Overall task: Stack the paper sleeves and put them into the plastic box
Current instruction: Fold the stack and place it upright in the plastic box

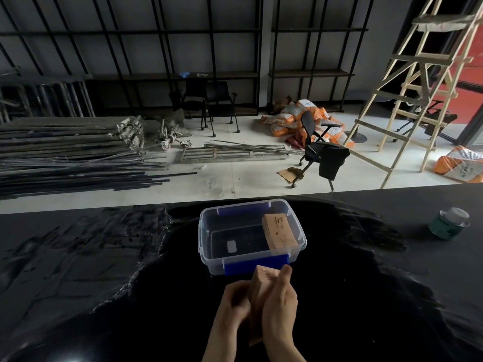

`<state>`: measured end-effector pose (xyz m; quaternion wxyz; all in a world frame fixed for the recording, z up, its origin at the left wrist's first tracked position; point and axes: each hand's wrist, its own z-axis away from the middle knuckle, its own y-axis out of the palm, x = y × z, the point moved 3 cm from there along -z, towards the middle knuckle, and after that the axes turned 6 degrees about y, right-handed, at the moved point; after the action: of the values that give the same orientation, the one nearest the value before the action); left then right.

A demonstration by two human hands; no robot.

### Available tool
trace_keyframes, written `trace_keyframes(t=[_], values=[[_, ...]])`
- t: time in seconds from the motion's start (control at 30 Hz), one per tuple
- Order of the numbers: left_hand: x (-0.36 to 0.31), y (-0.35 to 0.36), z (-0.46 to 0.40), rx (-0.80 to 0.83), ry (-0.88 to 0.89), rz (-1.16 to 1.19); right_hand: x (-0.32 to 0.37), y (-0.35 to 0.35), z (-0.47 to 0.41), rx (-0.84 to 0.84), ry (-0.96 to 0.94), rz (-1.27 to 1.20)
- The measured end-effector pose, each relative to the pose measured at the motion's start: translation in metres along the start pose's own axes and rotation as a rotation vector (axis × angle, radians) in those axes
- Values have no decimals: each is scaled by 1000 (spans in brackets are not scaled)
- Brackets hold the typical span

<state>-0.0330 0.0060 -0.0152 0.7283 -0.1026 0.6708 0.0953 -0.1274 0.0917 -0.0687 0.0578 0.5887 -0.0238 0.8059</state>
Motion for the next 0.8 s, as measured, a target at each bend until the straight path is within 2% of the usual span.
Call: trace_keyframes(t=[0.17, 0.23, 0.3, 0.37, 0.43, 0.5, 0.57, 0.63, 0.7, 0.8], values=[[-4, -9, 3, -46, -7, -443, -8, -2, 9, 85, 306, -217], [-13, -12, 3, -54, 54, -545, -12, -7, 12, 146, 320, -252], [-18, -22, 1, -28, 143, -622, -2, -15, 7, 124, 243, -137], [-24, -30, -3, 93, 221, -734, 12, -32, 0, 119, -5, 26], [-25, -34, -11, 197, 214, -822, 20, -37, 2, 185, -179, 139], [-21, -33, -20, 276, 180, -910, 16, -32, 5, 268, -192, 217], [-13, -28, -23, 294, 153, -950, 8, -29, 5, 229, -182, 253], [-3, -27, -21, 261, 136, -915, 1, -30, 3, 167, -200, 271], [10, -27, -15, 169, 135, -747, -4, -31, 1, 157, -230, 287], [20, -15, -8, -189, 16, -134, -5, -28, 3, 150, -250, 295]])
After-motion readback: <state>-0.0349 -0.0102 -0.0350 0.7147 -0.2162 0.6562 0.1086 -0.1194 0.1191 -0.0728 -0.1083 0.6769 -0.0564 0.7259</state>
